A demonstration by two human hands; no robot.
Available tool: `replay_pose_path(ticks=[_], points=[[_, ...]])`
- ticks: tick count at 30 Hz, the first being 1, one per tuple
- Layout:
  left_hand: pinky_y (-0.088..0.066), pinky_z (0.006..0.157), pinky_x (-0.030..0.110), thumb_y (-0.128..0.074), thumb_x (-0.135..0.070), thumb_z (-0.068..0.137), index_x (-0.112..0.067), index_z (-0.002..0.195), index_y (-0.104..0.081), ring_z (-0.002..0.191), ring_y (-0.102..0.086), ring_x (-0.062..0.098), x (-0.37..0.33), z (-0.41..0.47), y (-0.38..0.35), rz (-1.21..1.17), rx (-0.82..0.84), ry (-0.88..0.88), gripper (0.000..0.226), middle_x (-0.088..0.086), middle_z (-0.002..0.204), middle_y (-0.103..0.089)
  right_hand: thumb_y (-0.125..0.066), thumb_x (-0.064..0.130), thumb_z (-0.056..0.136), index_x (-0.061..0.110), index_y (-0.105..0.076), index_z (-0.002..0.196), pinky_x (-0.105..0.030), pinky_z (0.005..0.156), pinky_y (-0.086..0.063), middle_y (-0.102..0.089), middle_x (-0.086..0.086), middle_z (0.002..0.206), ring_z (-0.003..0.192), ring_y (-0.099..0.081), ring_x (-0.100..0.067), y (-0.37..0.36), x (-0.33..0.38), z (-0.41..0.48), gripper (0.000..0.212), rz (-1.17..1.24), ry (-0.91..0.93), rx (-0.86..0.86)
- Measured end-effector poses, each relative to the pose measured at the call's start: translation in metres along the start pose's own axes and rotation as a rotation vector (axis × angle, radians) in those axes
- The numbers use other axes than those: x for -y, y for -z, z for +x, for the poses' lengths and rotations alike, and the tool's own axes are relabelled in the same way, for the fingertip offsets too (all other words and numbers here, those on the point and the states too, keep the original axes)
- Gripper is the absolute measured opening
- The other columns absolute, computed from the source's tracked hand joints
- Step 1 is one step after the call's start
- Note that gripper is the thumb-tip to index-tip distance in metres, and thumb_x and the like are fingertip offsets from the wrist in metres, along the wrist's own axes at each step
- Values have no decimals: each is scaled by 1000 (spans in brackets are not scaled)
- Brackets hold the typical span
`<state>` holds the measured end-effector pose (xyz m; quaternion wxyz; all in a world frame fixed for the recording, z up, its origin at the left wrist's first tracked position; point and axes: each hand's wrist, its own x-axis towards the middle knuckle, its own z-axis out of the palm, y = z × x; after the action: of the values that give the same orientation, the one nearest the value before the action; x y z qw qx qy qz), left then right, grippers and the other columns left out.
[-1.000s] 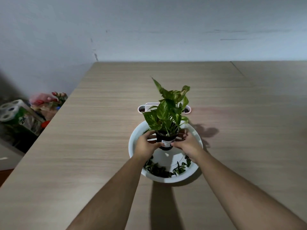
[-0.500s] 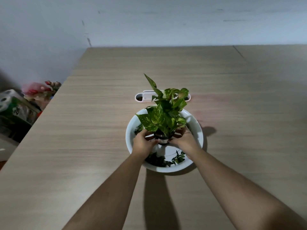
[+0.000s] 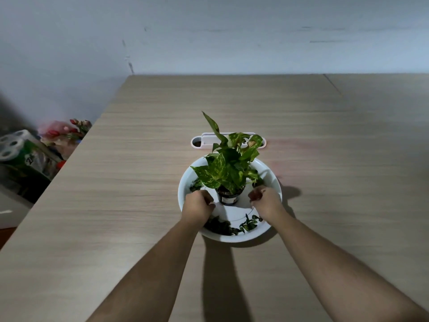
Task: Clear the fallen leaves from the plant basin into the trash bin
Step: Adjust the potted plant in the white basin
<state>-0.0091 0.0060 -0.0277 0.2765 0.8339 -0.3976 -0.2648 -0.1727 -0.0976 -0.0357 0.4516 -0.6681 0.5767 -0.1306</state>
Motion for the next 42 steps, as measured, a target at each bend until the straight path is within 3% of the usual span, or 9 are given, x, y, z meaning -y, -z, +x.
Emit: replay_pose_path(ticks=[2, 7, 11, 16, 20, 24, 29, 33, 42], points=[[-51, 77, 32, -63, -18, 82, -12, 89, -69, 96, -64, 26, -2, -6, 7, 190, 31, -54, 10, 8, 99, -71, -51, -6, 86, 6, -67, 89, -36, 91, -51, -69, -12, 96, 90, -61, -26, 2, 1, -4, 20, -127, 44, 35], [-46, 93, 43, -65, -54, 74, -20, 111, -57, 113, -51, 30, -9, -17, 5, 651, 208, -195, 51, 9, 117, -54, -49, 3, 83, 17, -67, 86, -37, 83, -55, -67, -3, 97, 89, -63, -22, 0, 12, -20, 23, -388, 143, 117], [-46, 94, 46, -65, -65, 67, -25, 118, -50, 118, -46, 32, -11, -18, -8, 727, 289, -177, 66, 9, 122, -49, -59, 19, 79, 24, -63, 91, -35, 76, -54, -59, -1, 105, 88, -63, -22, -4, 15, -28, 13, -594, 190, 261], [-49, 86, 44, -69, -46, 74, -19, 112, -53, 112, -51, 33, -3, -9, -15, 636, 300, -214, 49, 11, 116, -49, -79, 39, 66, 18, -60, 90, -38, 77, -51, -53, -3, 105, 93, -58, -24, -12, 10, -33, 38, -802, 214, 215], [-51, 83, 39, -65, -19, 78, -15, 99, -60, 97, -60, 32, 4, -1, -14, 467, 318, -278, 22, 12, 107, -55, -77, 11, 67, 18, -60, 73, -40, 76, -57, -62, -4, 92, 85, -62, -26, -23, 5, -30, 18, -694, 135, 195], [-53, 78, 36, -57, 0, 73, -7, 84, -68, 90, -63, 31, 10, 3, -13, 322, 304, -284, 17, 14, 95, -67, -60, -9, 70, 23, -54, 47, -37, 75, -60, -63, -2, 67, 79, -69, -28, -32, -1, -28, 40, -603, 112, 199], [-42, 68, 24, -59, 1, 74, -8, 81, -73, 85, -66, 26, 11, -1, -5, 191, 232, -279, 18, 12, 85, -74, -60, -2, 81, 10, -75, 70, -28, 72, -55, -75, -10, 90, 77, -66, -19, -25, 10, -39, 22, -411, 2, 54], [-38, 67, 22, -62, -2, 78, -5, 82, -75, 83, -67, 26, 3, -9, 7, 113, 146, -312, 14, 13, 85, -76, -63, -3, 81, 3, -75, 79, -22, 54, -51, -72, -9, 78, 56, -57, -13, -8, 26, -50, 14, -212, -12, -88], [-43, 66, 24, -64, -2, 76, -4, 83, -75, 77, -65, 26, -57, -76, -6, 32, 119, -370, 13, 15, 82, -75, -68, -6, 72, 7, -76, 72, -21, 67, -52, -64, 0, 64, 58, -58, -12, 54, 8, -107, 16, -48, 64, -254]])
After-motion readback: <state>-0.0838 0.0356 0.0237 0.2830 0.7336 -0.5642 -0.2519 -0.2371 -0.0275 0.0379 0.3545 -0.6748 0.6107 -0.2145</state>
